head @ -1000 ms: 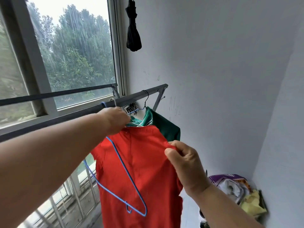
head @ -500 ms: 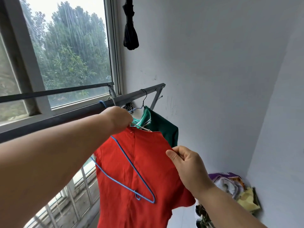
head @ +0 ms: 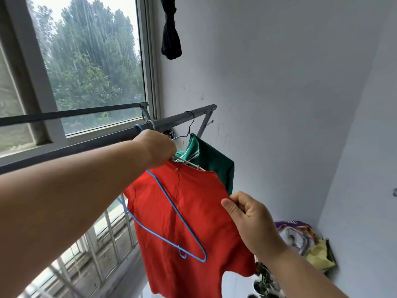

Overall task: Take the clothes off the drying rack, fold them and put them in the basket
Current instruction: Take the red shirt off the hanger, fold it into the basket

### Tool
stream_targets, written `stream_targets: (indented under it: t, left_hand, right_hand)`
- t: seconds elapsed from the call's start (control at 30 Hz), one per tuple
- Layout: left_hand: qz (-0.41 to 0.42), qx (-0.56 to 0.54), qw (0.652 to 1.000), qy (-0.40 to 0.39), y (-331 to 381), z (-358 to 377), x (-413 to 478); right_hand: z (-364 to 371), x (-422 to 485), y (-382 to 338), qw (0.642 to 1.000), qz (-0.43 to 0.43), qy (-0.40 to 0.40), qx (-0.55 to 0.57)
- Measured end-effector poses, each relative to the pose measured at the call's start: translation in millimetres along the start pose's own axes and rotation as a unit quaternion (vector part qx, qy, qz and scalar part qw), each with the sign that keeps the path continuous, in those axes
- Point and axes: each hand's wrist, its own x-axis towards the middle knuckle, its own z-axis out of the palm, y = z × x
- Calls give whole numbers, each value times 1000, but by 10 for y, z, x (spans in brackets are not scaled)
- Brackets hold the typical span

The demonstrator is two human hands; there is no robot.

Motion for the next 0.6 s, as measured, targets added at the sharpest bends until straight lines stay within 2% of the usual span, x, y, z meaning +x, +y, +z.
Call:
stream_targets:
  t: [0.2, 0.37, 0.43, 0.6]
  left_hand:
    - [36, -163, 986, -21, -85, -87, -53]
    - [7, -199, 980, 2, -88, -82, -65]
    - [2, -210, 978, 7, -84, -89, -81]
    - [6, -215, 977, 3, -77, -123, -104]
  right_hand:
    - [57, 248, -161, 998, 17, 40, -34]
    - [61, 359, -328, 999, 44, -5, -2]
    - [27, 350, -386, 999, 51, 1, 11]
    - [-47, 406, -478, 997, 59, 16, -44]
